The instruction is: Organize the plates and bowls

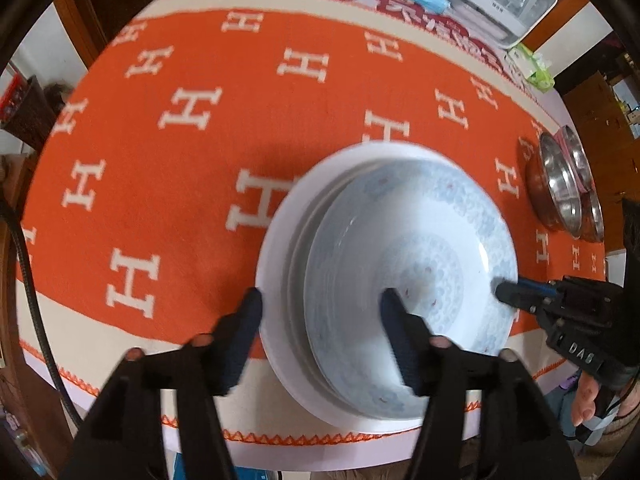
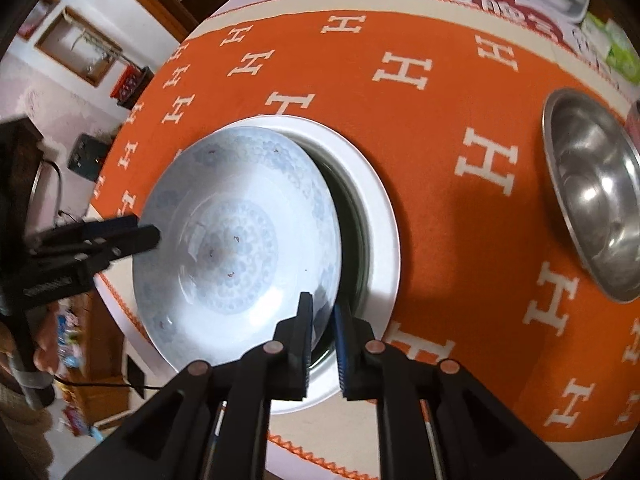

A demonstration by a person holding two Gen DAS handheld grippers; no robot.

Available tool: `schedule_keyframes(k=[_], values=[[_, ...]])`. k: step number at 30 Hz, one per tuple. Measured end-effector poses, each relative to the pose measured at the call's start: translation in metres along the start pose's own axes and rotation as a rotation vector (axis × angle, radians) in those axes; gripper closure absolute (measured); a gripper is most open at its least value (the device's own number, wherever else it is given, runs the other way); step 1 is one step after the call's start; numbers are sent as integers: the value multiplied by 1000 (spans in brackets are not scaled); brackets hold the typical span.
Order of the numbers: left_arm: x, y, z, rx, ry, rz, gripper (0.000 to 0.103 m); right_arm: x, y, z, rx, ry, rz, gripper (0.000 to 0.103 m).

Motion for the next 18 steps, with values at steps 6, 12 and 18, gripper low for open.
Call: schedule_keyframes(k=[6, 12, 18], values=[[-3, 18, -1, 21, 23, -20, 29, 0, 20, 1, -3, 6, -54, 71], [1, 36, -15, 76, 23, -40, 21, 8, 45, -2, -18, -9, -90, 68], [4, 62, -43, 99, -49, -94, 21, 23, 67, -7, -20, -21, -120, 68]])
Point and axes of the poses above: each gripper's, at about its wrist camera, not at the fingertips, and y roughly against the way its jaws point, z to its left, x to its underside, the point moved 3 cm from there along -y, roughly the way its jaws point
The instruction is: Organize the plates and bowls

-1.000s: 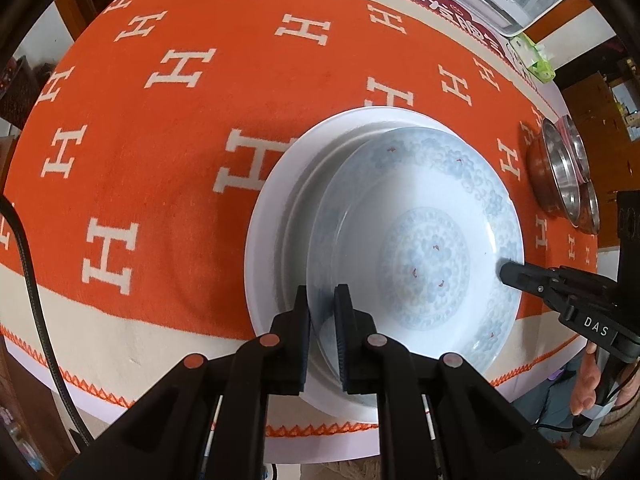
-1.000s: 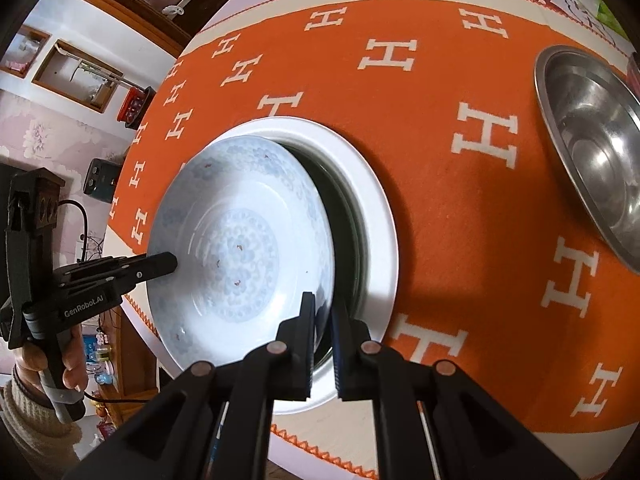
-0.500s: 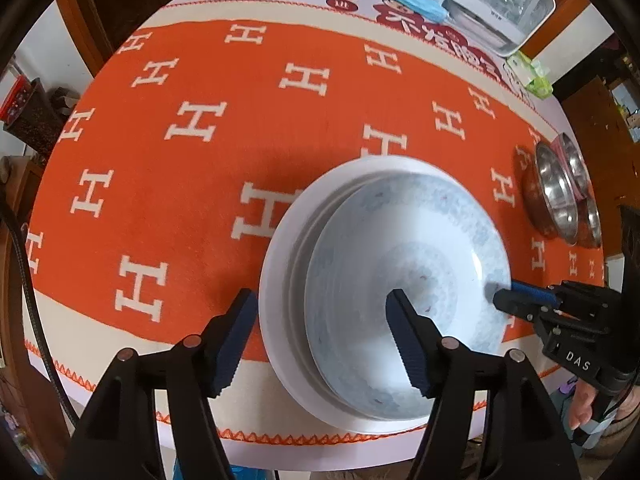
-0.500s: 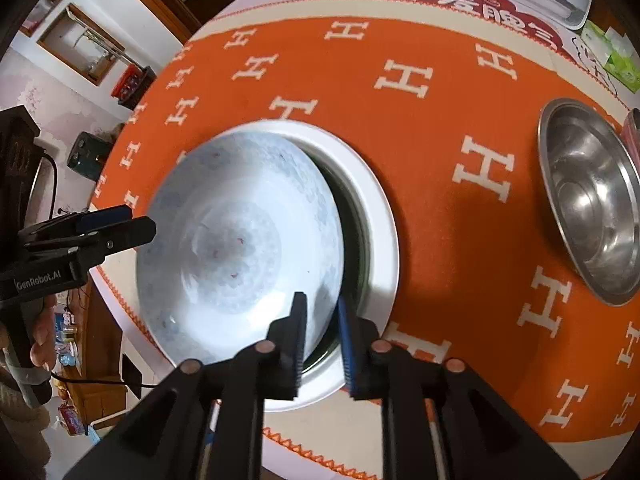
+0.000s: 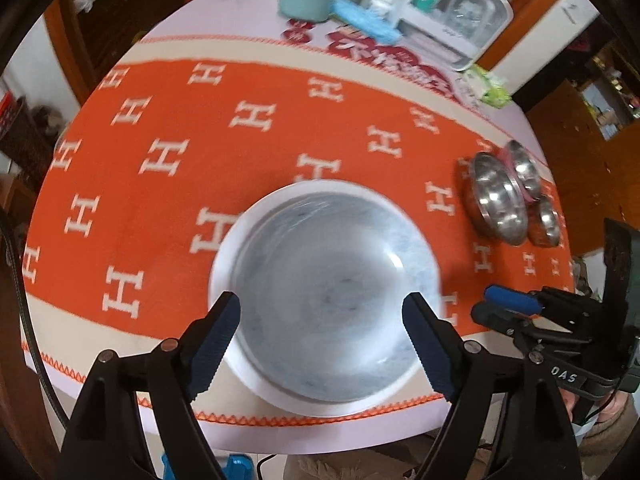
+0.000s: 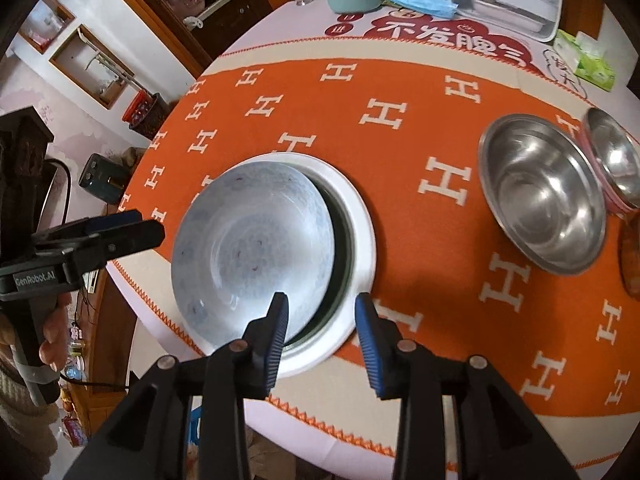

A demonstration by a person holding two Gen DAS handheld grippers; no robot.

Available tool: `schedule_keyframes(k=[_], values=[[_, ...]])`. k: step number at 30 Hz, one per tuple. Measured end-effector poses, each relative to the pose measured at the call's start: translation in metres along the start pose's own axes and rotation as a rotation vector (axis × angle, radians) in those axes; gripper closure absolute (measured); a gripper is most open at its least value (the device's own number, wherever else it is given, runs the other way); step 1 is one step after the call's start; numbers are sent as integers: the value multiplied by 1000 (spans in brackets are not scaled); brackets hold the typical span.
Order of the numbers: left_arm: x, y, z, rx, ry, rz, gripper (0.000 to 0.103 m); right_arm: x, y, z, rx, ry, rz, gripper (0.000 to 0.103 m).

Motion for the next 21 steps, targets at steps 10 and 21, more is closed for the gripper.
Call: schedule_keyframes(k=[10, 21], values=[[-26, 30, -73, 54, -141, -106, 21, 18, 48, -41, 42, -68, -70, 68], [-70, 50, -168, 123, -310, -185, 21, 3, 139, -106, 168, -181, -235, 68]])
Point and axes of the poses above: each gripper's, at about its wrist camera, not at the fingertips, and y roughly against the way its jaws point, z to its left, x to its underside, the point moved 3 cm from there along -y, roughly the way its jaws point
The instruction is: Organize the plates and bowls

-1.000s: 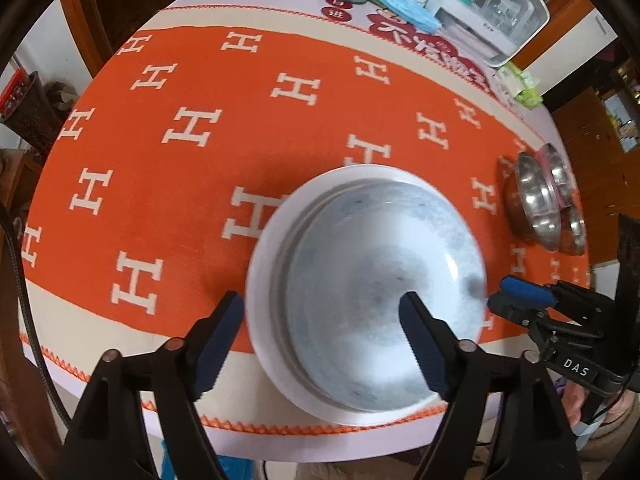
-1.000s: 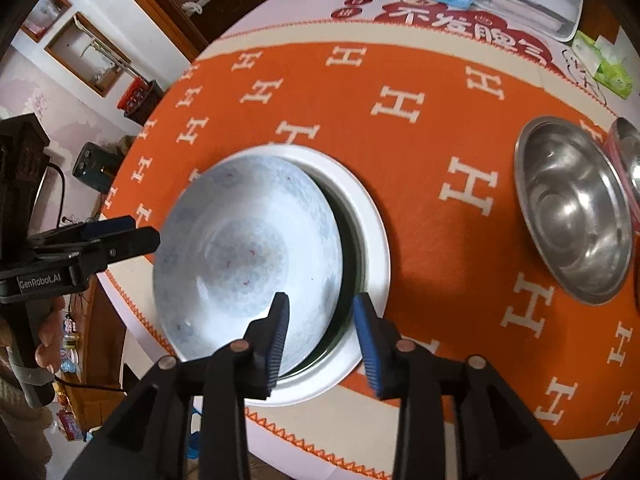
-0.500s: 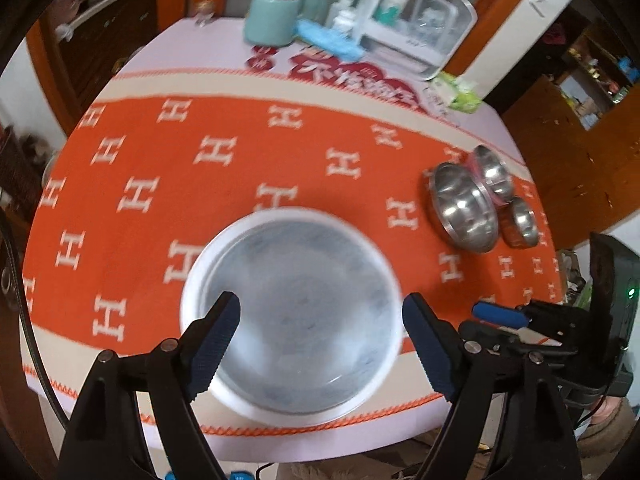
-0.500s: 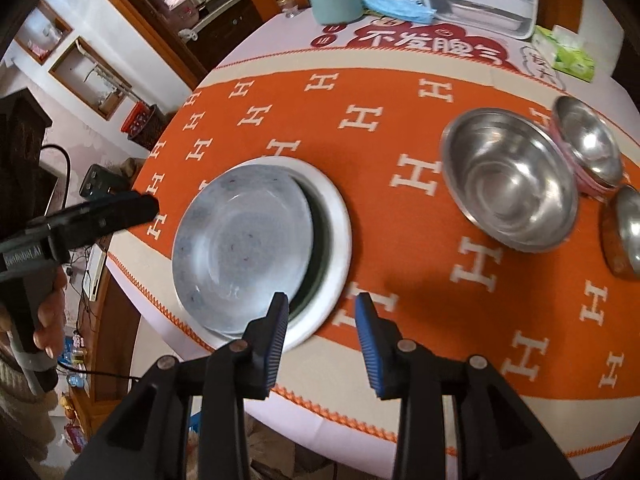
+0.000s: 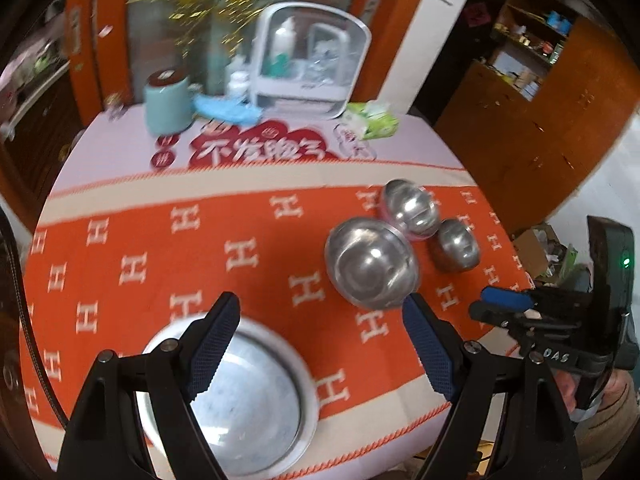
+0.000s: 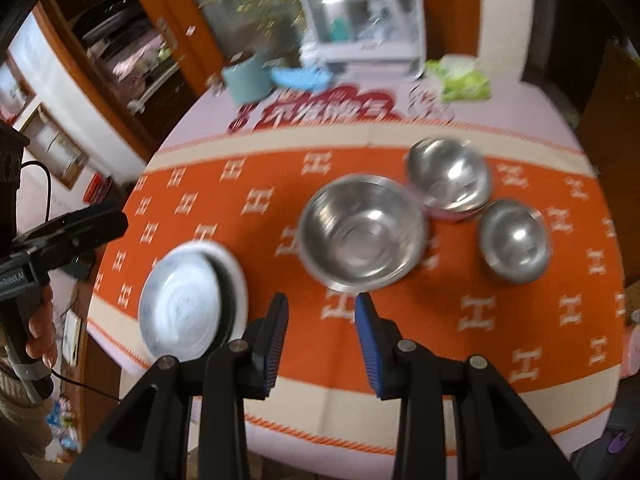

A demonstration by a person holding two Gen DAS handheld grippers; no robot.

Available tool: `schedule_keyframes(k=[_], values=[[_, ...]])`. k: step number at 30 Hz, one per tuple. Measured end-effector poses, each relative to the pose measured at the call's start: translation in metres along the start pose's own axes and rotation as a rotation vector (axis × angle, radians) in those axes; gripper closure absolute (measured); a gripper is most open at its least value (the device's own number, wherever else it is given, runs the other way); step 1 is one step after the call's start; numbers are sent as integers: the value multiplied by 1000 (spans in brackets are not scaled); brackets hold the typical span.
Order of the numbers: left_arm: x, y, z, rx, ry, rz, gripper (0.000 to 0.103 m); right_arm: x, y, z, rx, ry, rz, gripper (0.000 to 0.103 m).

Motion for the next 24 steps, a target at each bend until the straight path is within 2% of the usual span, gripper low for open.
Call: schedule_keyframes(k=[7, 11, 19, 24], values=[[-35, -17, -28, -2, -46, -61, 18, -28, 29, -35, 54, -32, -92, 68], [-49, -46, -35, -26, -54, -55, 18, -40, 25, -52, 74, -61, -104, 68], [-56, -123, -34, -66, -52, 35, 18, -50, -30, -84, 94, -134, -27, 68], [-52, -159, -32, -61, -34, 99, 18, -46, -63, -96, 78, -161, 39, 68]])
Point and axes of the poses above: each gripper's, at about its wrist camera, not at the fingertips, and y roughly against the way its jaws point, z to its left, x to its underside, the point moved 3 cm from there along -y, roughly the way its jaws point
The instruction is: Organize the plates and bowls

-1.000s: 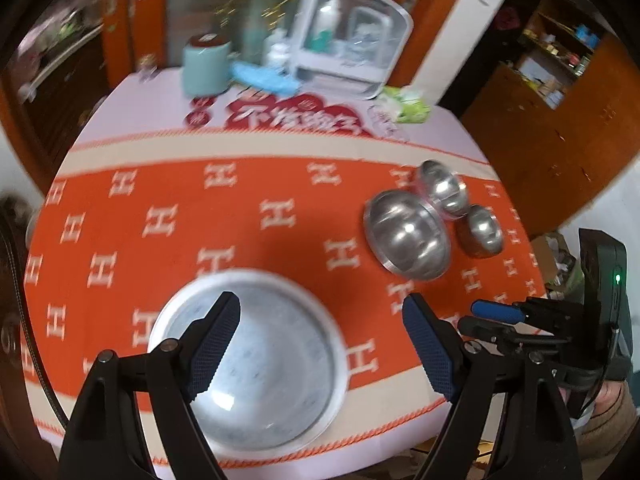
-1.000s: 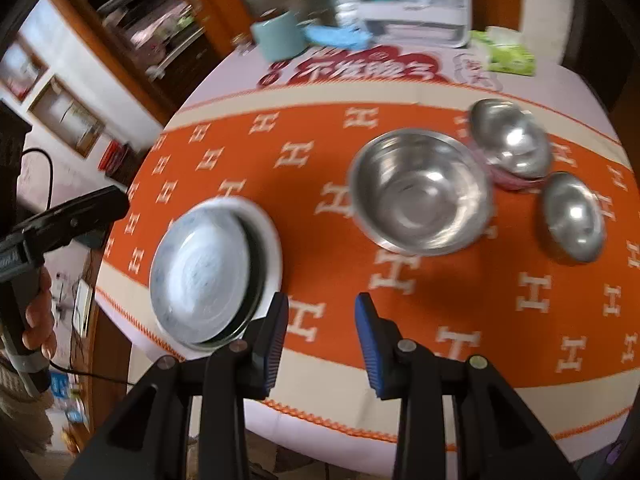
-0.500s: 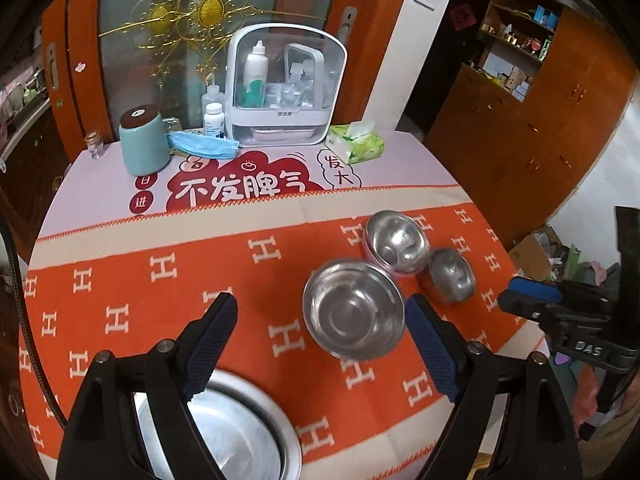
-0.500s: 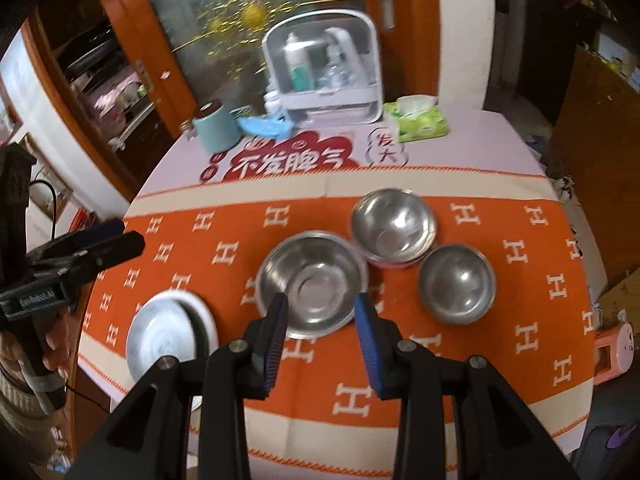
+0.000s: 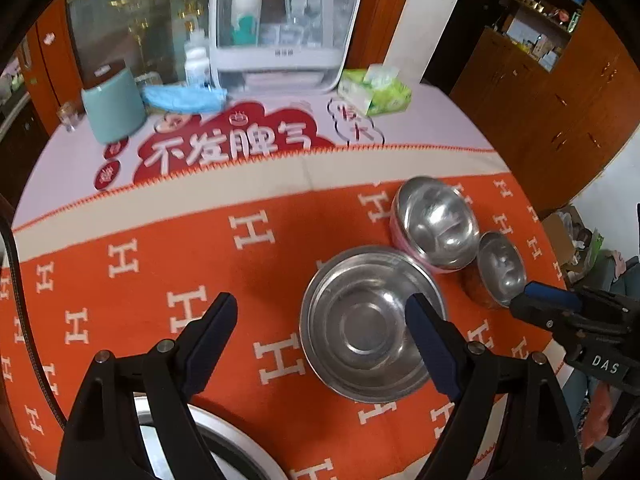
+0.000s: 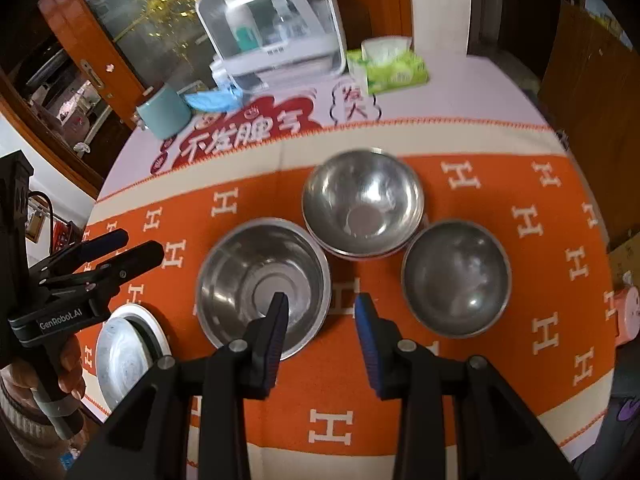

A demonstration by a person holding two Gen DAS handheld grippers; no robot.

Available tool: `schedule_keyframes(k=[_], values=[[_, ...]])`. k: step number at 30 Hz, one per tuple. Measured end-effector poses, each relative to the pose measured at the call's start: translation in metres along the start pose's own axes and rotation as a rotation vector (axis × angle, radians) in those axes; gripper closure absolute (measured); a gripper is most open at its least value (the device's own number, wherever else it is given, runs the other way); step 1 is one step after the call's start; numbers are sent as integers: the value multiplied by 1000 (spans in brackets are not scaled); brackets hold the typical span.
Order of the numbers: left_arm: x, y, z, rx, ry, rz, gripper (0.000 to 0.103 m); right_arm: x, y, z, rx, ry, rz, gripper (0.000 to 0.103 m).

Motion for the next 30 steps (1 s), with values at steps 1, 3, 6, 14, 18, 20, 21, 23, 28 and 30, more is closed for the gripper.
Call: schedule_keyframes(k=[1, 3, 6, 14, 18, 20, 21, 23, 28, 30], values=[[0, -7, 0, -3, 1, 14, 18, 0, -8, -3, -6, -10, 19, 68], [1, -17, 0, -10, -2, 34, 18, 1, -17, -6, -16, -26, 40, 68], [1, -33, 2, -15, -1, 64, 18, 1, -33, -12, -34, -55, 75, 68], [5, -64, 3, -34, -12, 144, 18, 0, -55, -21, -49, -82, 120, 68], [6, -76, 8, -32, -4, 169, 18, -1, -63, -25, -57, -91, 134, 68], [8, -82, 10, -32, 1, 184, 18, -1, -67, -24, -66, -97, 142, 68], [9, -85, 11, -32, 3, 192, 18, -1, -70, -24, -68, -98, 146, 68], [11, -92, 14, -31, 10, 209, 18, 0, -76, -22, -76, -100, 158, 68], [16, -102, 22, -10, 29, 237, 26, 1, -90, -17, -82, -92, 186, 68], [17, -104, 23, 15, 33, 254, 38, 1, -96, -17, -75, -89, 202, 68]])
Point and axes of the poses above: each gripper's, at about its wrist camera, not at the fingertips, and y roughly against the way its jaws point, z to its left, x to its underside, the point moved 3 cm from there along -y, roughly the way its jaws point
